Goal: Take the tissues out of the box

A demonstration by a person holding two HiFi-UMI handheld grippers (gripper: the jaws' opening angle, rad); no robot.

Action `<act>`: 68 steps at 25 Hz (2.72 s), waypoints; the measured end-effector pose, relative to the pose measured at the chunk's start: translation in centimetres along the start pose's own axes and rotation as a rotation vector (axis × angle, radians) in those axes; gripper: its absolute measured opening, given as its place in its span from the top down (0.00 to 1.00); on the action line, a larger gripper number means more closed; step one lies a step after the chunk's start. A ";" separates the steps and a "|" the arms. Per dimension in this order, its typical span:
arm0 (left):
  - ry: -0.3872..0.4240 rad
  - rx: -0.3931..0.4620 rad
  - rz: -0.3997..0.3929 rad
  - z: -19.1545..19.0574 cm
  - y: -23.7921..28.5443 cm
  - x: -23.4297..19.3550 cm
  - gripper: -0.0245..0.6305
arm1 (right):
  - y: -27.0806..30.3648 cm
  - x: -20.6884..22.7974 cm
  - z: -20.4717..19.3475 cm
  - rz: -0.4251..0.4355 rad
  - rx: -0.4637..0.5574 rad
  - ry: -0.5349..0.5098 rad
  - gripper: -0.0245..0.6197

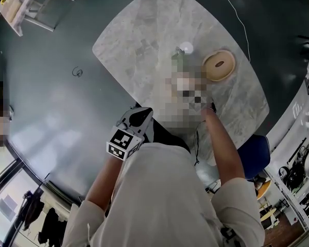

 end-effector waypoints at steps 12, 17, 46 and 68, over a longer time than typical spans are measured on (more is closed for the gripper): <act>0.043 0.035 0.004 0.9 -1.7 -0.3 0.95 | -3.4 0.6 -0.8 -0.041 0.107 0.163 0.89; 0.058 0.049 -0.012 1.3 -2.4 -0.1 0.95 | -6.0 0.9 -0.7 -0.073 0.166 0.248 0.89; 0.261 0.088 -0.196 9.2 -0.7 1.0 0.95 | -31.3 -2.0 0.7 -0.421 0.739 0.564 0.89; 0.395 0.227 -0.293 16.0 -2.1 6.0 0.95 | -42.7 -6.3 -3.3 -0.663 1.086 0.702 0.89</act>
Point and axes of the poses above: the fingertips, and each gripper's own axes: y forward along the fingers, x to its right, z out of its top, the point moved 8 cm from there along -y, backward along the fingers, and after that the axes turned 13 degrees about -z, right-handed, at the moved point
